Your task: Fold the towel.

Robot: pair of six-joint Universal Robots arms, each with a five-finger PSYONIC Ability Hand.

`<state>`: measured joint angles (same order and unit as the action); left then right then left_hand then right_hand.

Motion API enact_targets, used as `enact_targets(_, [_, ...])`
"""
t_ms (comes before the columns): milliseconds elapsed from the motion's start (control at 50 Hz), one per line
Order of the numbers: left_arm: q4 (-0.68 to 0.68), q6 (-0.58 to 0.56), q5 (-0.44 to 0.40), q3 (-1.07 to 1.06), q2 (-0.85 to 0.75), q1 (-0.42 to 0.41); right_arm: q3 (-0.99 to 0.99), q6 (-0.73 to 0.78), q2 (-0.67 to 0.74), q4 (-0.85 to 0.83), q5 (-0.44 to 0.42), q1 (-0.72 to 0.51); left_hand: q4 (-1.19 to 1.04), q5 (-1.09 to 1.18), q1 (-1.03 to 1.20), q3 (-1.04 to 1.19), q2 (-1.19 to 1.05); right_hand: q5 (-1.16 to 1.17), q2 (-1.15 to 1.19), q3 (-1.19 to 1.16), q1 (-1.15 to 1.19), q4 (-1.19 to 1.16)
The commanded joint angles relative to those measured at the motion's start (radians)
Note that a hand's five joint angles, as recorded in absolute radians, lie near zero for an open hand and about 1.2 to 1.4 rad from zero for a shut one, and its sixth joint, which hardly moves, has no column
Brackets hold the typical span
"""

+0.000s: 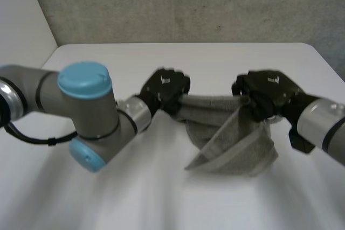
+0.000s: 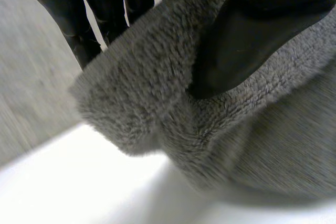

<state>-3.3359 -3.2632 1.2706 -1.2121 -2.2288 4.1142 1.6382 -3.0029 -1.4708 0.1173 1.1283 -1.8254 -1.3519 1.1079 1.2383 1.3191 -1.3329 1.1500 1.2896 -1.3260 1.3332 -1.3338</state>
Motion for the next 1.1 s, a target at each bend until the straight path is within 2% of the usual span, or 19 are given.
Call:
enact_targets(20, [-0.017, 0.0, 0.044, 0.286, 0.0, 0.026, -0.374, 0.033, 0.215, -0.04, -0.01, -0.023, -0.044, 0.114, 0.158, 0.077, -0.063, 0.072, 0.107, -0.07, 0.063, -0.062])
enact_targets(40, [-0.017, 0.0, 0.044, 0.287, 0.0, 0.026, -0.376, 0.033, 0.216, -0.041, -0.01, -0.023, -0.044, 0.114, 0.158, 0.077, -0.063, 0.072, 0.107, -0.07, 0.063, -0.062])
enact_targets(80, [-0.017, 0.0, 0.088, 0.466, 0.001, 0.041, -0.661, 0.115, 0.324, -0.054, -0.018, -0.058, -0.044, 0.114, 0.158, 0.077, -0.063, 0.072, 0.107, -0.07, 0.063, -0.062])
enact_targets(140, [-0.022, 0.003, 0.116, 0.599, 0.024, 0.04, -0.907, 0.191, 0.374, -0.089, -0.021, -0.127, -0.044, 0.114, 0.158, 0.077, -0.063, 0.072, 0.107, -0.07, 0.063, -0.062])
enact_targets(200, [-0.022, 0.007, 0.122, 0.638, 0.098, 0.037, -1.02, 0.2, 0.376, -0.174, -0.036, -0.156, -0.044, 0.114, 0.158, 0.077, -0.063, 0.072, 0.107, -0.07, 0.063, -0.062])
enact_targets(320, [-0.017, 0.03, 0.119, 0.525, 0.212, 0.047, -0.948, 0.154, 0.331, -0.286, -0.134, -0.158, -0.044, 0.114, 0.158, 0.077, -0.063, 0.072, 0.107, -0.07, 0.063, -0.062])
enact_targets(480, [-0.013, 0.043, 0.105, 0.013, 0.304, 0.13, -0.593, 0.2, 0.303, -0.311, -0.514, -0.112, -0.044, 0.114, 0.158, 0.077, -0.063, 0.072, 0.107, -0.07, 0.063, -0.062])
enact_targets(620, [-0.028, 0.037, 0.084, -0.274, 0.307, 0.144, -0.416, 0.281, 0.306, -0.306, -0.679, -0.046, -0.044, 0.114, 0.158, 0.077, -0.063, 0.072, 0.107, -0.07, 0.063, -0.062])
enact_targets(700, [-0.03, 0.037, 0.07, -0.345, 0.294, 0.155, -0.374, 0.285, 0.316, -0.301, -0.664, -0.032, -0.044, 0.114, 0.158, 0.077, -0.063, 0.072, 0.107, -0.07, 0.063, -0.062])
enact_targets(740, [-0.036, 0.036, 0.07, -0.374, 0.276, 0.158, -0.351, 0.283, 0.323, -0.26, -0.563, -0.025, -0.044, 0.114, 0.158, 0.077, -0.063, 0.072, 0.107, -0.07, 0.063, -0.062])
enact_targets(760, [-0.036, 0.036, 0.07, -0.374, 0.276, 0.158, -0.351, 0.283, 0.323, -0.26, -0.562, -0.025, -0.044, 0.114, 0.158, 0.077, -0.063, 0.072, 0.107, -0.07, 0.063, -0.062])
enact_targets(800, [-0.037, 0.037, 0.069, -0.379, 0.256, 0.164, -0.353, 0.292, 0.333, -0.146, -0.378, -0.034, -0.036, 0.105, 0.15, 0.069, -0.055, -0.041, -0.006, 0.043, -0.05, 0.05])
enact_targets(820, [-0.037, 0.037, 0.069, -0.379, 0.256, 0.164, -0.353, 0.292, 0.333, -0.145, -0.377, -0.034, -0.036, 0.105, 0.15, 0.069, -0.055, -0.042, -0.007, 0.043, -0.05, 0.051])
enact_targets(840, [-0.037, 0.037, 0.067, -0.379, 0.252, 0.169, -0.363, 0.294, 0.336, -0.074, -0.284, -0.035, 0.005, 0.065, 0.109, 0.028, -0.014, -0.079, -0.045, 0.081, -0.088, 0.089])
enact_targets(860, [-0.037, 0.037, 0.067, -0.379, 0.252, 0.169, -0.363, 0.294, 0.336, -0.073, -0.283, -0.035, 0.005, 0.064, 0.108, 0.028, -0.014, -0.08, -0.045, 0.081, -0.089, 0.089])
enact_targets(900, [-0.031, 0.039, 0.067, -0.383, 0.248, 0.173, -0.374, 0.289, 0.351, 0.06, -0.15, -0.037, 0.096, -0.026, 0.018, -0.063, 0.077, -0.296, -0.261, 0.297, -0.304, 0.305])
enact_targets(1020, [-0.028, 0.04, 0.069, -0.4, 0.253, 0.175, -0.331, 0.272, 0.352, 0.147, -0.093, -0.066, 0.243, -0.174, -0.129, -0.21, 0.224, -0.79, -0.755, 0.792, -0.799, 0.8])
enact_targets(1060, [-0.028, 0.04, 0.067, -0.415, 0.262, 0.175, -0.282, 0.205, 0.346, 0.148, -0.078, -0.086, 0.337, -0.267, -0.223, -0.304, 0.318, -1.15, -1.115, 1.151, -1.159, 1.159])
enact_targets(1100, [-0.028, 0.042, 0.067, -0.42, 0.264, 0.176, -0.262, 0.152, 0.343, 0.148, -0.074, -0.089, 0.351, -0.282, -0.238, -0.319, 0.332, -1.15, -1.115, 1.151, -1.159, 1.159])
